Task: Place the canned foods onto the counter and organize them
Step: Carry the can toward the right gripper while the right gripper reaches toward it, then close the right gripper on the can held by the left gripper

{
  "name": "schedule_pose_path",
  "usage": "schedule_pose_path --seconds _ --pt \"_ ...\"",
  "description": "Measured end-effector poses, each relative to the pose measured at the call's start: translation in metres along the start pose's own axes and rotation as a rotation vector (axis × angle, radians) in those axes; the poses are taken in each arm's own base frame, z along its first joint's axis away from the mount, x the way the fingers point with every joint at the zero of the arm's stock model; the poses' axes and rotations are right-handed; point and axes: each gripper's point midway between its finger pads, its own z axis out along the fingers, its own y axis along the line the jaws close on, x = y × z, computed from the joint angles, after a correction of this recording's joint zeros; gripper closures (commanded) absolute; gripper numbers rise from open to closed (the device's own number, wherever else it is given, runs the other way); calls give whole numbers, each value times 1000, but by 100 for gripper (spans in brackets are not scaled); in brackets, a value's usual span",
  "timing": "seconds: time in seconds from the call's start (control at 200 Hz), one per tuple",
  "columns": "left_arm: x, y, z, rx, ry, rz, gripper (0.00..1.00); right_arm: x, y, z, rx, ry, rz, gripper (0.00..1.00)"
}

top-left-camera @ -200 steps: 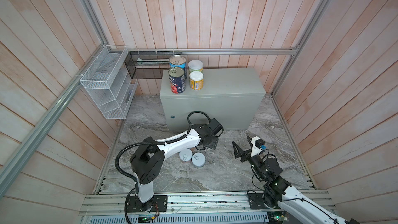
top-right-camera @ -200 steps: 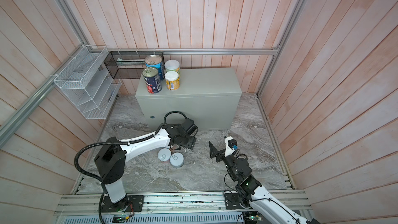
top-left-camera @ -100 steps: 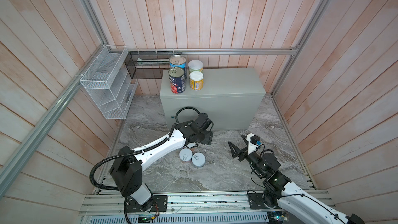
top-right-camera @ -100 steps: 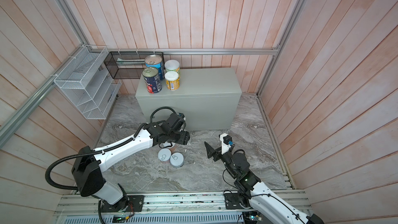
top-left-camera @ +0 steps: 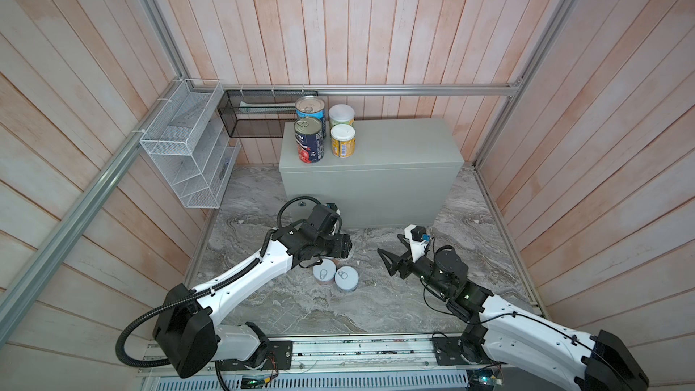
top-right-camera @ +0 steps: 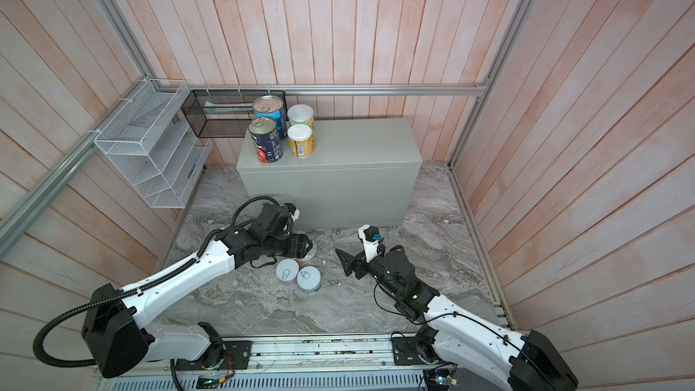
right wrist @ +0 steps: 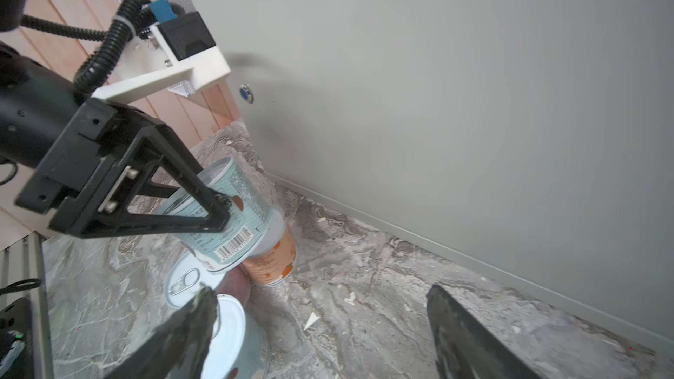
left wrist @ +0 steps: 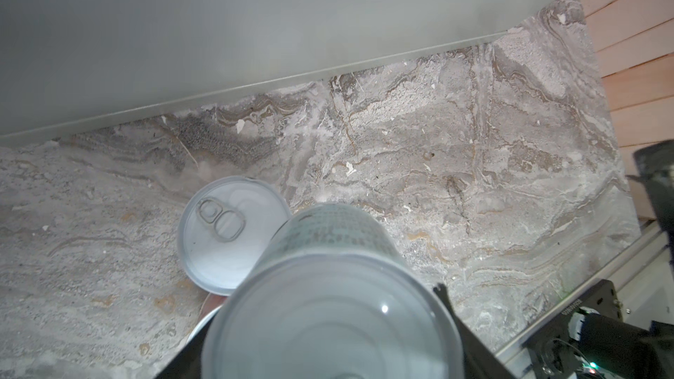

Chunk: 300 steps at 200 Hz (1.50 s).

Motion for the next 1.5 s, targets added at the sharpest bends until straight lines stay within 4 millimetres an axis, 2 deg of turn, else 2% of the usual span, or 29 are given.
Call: schedule_pose_path --seconds 0.135,0.255,0.475,0.655,0.88,1.135,1.5 --pt "1 11 -11 29 -17 -43 50 9 18 16 -48 57 -19 9" --pt "0 9 -17 77 -16 -61 51 12 38 26 -115 80 -58 8" --pt "3 12 -18 127 39 -76 51 15 63 30 -240 79 -101 8" --pt "4 4 -10 176 93 -64 51 26 78 33 -321 100 -146 8" --pt "10 -6 -7 239 139 -56 51 29 83 41 -343 89 -176 8" --pt "15 -11 -4 268 179 -46 51 18 87 63 -341 44 -213 8" --pt "11 -20 -12 304 187 -43 51 26 90 77 -356 48 -227 9"
